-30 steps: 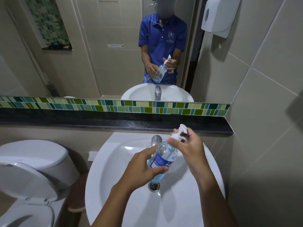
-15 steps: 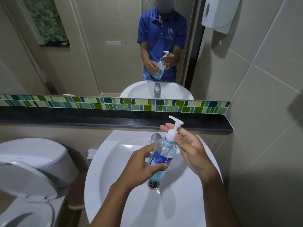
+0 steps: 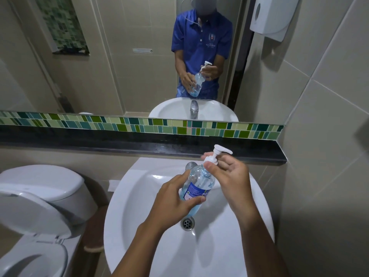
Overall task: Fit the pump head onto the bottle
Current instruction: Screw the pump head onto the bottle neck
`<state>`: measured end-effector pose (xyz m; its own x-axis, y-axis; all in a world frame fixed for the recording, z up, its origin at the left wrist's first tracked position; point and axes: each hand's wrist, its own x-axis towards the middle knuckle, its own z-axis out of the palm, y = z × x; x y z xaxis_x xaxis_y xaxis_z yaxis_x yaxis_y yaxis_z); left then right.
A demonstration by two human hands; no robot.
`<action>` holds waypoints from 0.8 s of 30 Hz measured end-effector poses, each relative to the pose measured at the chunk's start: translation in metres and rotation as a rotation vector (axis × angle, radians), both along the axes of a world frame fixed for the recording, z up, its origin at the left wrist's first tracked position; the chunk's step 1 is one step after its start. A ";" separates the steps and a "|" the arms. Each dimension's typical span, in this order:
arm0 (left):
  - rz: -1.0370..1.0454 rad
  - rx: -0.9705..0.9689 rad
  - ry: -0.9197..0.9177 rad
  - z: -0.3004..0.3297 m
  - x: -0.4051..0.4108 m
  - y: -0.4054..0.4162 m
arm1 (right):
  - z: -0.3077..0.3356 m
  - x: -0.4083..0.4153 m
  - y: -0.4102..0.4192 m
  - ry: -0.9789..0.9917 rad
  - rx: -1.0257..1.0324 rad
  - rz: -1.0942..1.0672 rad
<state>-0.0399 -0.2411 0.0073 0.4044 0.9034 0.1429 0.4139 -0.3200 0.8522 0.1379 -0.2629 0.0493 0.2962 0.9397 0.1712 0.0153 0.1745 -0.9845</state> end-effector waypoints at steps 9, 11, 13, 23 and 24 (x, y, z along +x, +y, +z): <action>-0.031 -0.033 -0.034 -0.001 0.002 0.000 | -0.003 0.009 -0.001 0.096 0.021 0.185; -0.009 -0.030 -0.030 -0.004 0.005 -0.001 | -0.003 -0.001 0.001 0.055 0.006 0.011; 0.009 -0.035 -0.039 -0.007 0.007 -0.002 | -0.008 -0.010 0.004 0.014 0.011 -0.111; 0.063 -0.070 -0.143 -0.007 0.003 0.030 | 0.007 0.003 0.018 -0.206 0.020 -0.021; 0.061 -0.069 -0.139 -0.004 0.005 0.036 | 0.010 0.003 0.024 -0.214 0.033 -0.024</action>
